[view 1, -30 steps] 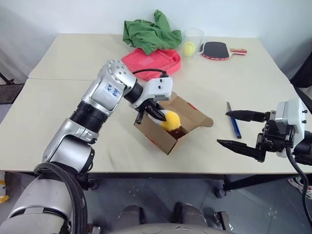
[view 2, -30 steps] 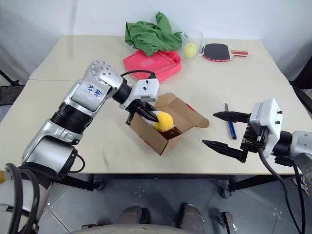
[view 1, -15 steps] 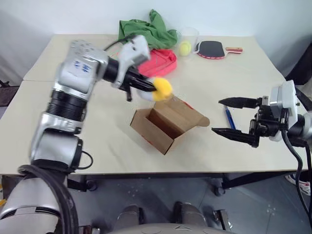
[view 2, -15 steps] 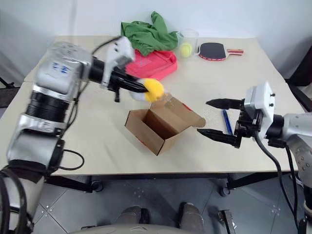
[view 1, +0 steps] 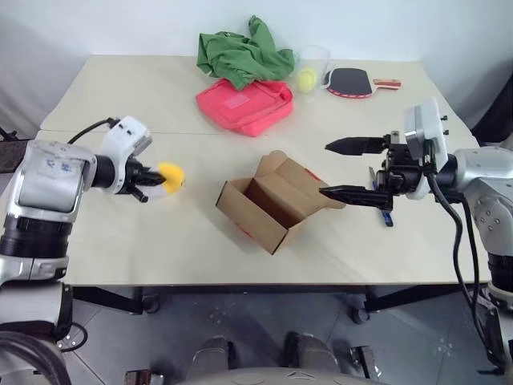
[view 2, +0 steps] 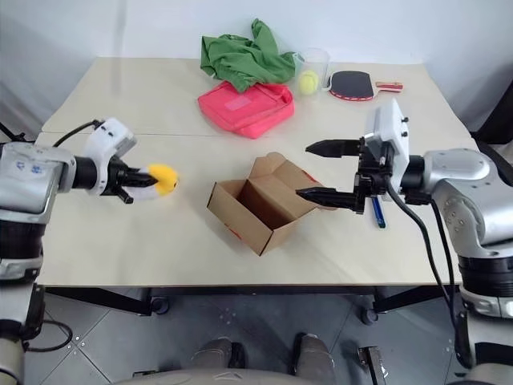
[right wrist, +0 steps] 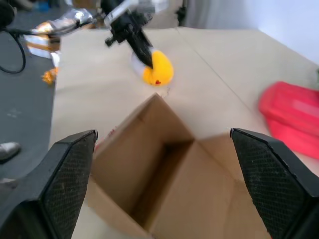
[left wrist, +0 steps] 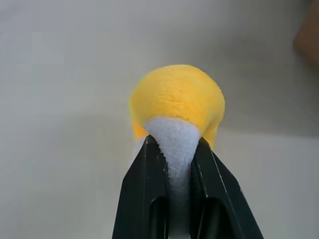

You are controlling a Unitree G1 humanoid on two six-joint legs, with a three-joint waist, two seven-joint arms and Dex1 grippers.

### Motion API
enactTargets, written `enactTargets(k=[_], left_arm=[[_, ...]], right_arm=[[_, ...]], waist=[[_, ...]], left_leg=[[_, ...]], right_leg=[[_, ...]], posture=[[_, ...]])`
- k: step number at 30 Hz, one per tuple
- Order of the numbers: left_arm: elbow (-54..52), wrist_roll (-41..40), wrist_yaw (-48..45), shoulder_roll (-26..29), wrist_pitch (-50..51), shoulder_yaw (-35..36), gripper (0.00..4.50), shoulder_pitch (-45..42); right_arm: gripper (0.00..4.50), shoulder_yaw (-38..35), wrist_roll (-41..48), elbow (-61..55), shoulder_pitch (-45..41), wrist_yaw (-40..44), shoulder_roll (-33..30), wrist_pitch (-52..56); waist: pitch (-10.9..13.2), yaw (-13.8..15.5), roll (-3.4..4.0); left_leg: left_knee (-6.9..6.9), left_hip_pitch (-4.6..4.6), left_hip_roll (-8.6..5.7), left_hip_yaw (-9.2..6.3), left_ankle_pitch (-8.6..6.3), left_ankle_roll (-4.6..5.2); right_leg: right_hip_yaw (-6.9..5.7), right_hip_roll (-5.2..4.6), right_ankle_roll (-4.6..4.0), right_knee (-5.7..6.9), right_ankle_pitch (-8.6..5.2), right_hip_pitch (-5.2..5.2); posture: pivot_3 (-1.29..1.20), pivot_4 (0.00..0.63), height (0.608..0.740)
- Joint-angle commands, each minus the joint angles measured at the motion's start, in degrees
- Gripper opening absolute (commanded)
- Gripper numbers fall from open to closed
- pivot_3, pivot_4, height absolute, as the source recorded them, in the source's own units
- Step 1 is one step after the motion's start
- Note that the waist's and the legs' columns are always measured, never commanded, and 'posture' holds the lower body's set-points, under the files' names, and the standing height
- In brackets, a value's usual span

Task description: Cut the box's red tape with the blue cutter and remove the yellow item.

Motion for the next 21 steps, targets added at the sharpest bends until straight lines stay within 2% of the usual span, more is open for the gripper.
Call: enactTargets(k=[1, 6, 12, 21], left_arm=[[-3.47, -1.68, 2.06, 1.41, 3.72, 2.04, 0.1, 4.37], [-3.92, -3.16, 3.95, 2.52, 4.92, 2.75, 0.09, 8.03], [-3.1, -5.11, 6.13, 1.63, 5.96, 3.85, 0.09, 9.04], [-4.13, -8.86, 8.06, 1.86, 9.38, 5.75, 0.09, 9.18]], right_arm=[[4.5, 0.85, -0.72, 1.46, -3.7, 1.01, 0.21, 1.33], [4.5, 3.91, -2.46, 3.72, -6.94, 2.19, 1.34, 3.23], [4.5, 3.41, -1.67, 6.84, -11.37, 1.08, 5.89, 5.64], [4.5, 2.88, -3.16, 9.83, -13.43, 2.13, 6.17, 4.94]], waist=[[0.0, 0.01, 0.0], [0.0, -0.46, 0.01], [-0.01, -0.8, 0.04], [-0.01, -0.8, 0.04]], left_leg=[[0.0, 0.01, 0.0, 0.01, 0.0, 0.0], [-0.01, 0.04, 0.01, 0.03, -0.01, -0.03], [-0.12, 0.25, 0.03, 0.1, 0.0, -0.1], [-0.2, 0.33, 0.02, 0.12, -0.01, -0.11]], right_leg=[[0.0, 0.0, 0.0, 0.01, 0.0, 0.0], [0.03, 0.0, 0.0, 0.02, 0.0, -0.01], [0.09, 0.01, -0.03, 0.14, -0.01, 0.0], [0.17, 0.0, -0.03, 0.15, -0.01, 0.0]], posture=[[0.0, 0.15, 0.74], [0.0, 0.15, 0.74], [0.0, 0.15, 0.74], [0.0, 0.15, 0.74]])
